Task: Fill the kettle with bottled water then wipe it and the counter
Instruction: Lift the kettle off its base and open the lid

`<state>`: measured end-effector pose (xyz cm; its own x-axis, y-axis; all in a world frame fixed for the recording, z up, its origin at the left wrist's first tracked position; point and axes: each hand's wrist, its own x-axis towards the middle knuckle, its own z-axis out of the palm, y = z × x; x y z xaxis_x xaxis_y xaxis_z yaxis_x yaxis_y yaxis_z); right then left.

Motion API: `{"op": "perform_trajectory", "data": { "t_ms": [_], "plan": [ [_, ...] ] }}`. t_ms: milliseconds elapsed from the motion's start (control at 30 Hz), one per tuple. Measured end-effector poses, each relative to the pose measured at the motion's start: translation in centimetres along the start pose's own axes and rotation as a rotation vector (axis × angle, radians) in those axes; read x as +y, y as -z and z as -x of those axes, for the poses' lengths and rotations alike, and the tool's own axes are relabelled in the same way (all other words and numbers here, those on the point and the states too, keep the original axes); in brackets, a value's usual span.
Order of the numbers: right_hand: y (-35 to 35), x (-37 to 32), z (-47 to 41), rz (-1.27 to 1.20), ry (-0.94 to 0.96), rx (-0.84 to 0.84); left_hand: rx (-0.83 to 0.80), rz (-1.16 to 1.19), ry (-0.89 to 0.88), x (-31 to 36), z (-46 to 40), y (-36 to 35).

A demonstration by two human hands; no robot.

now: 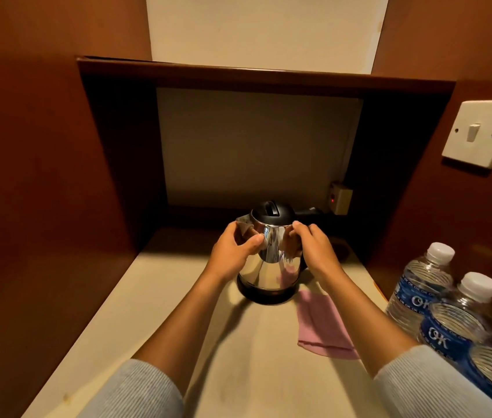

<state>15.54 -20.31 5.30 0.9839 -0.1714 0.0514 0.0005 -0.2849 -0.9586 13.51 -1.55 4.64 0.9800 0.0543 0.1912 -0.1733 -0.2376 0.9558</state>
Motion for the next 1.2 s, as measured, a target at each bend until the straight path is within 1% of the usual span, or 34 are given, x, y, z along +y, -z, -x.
{"op": "perform_trajectory", "data": {
  "t_ms": [133, 267, 400, 500, 733, 867, 1067, 1133, 1200],
  "plan": [
    [0.3, 0.1, 0.1, -0.012, -0.003, -0.011, 0.020, 0.082, -0.020, 0.3, 0.0, -0.2],
    [0.7, -1.4, 1.2, -0.041, 0.018, 0.017, 0.044, 0.106, -0.062, 1.6, 0.5, 0.1],
    [1.2, -3.3, 4.2, -0.068, 0.070, 0.030, 0.054, 0.132, -0.120, 3.6, 2.6, 0.9],
    [1.3, -3.5, 7.4, -0.081, 0.090, 0.020, 0.063, 0.136, -0.147, 4.4, 5.6, 1.7],
    [0.5, -0.1, 13.0, -0.143, 0.083, 0.002, 0.062, 0.123, -0.081, 3.2, 11.6, 2.8],
    [0.1, 0.9, 14.8, -0.144, 0.059, -0.034, 0.083, 0.103, -0.035, 2.1, 13.2, 2.9],
    [0.1, 1.0, 15.9, -0.112, 0.143, -0.042, 0.061, 0.104, -0.024, 1.6, 14.2, 3.0],
    [0.1, 0.6, 16.3, -0.108, 0.158, -0.081, 0.064, 0.113, -0.030, 1.5, 14.3, 3.2],
    [0.2, 0.4, 16.6, -0.026, 0.182, -0.112, 0.055, 0.100, -0.024, 1.3, 14.6, 3.5]
  ]
}}
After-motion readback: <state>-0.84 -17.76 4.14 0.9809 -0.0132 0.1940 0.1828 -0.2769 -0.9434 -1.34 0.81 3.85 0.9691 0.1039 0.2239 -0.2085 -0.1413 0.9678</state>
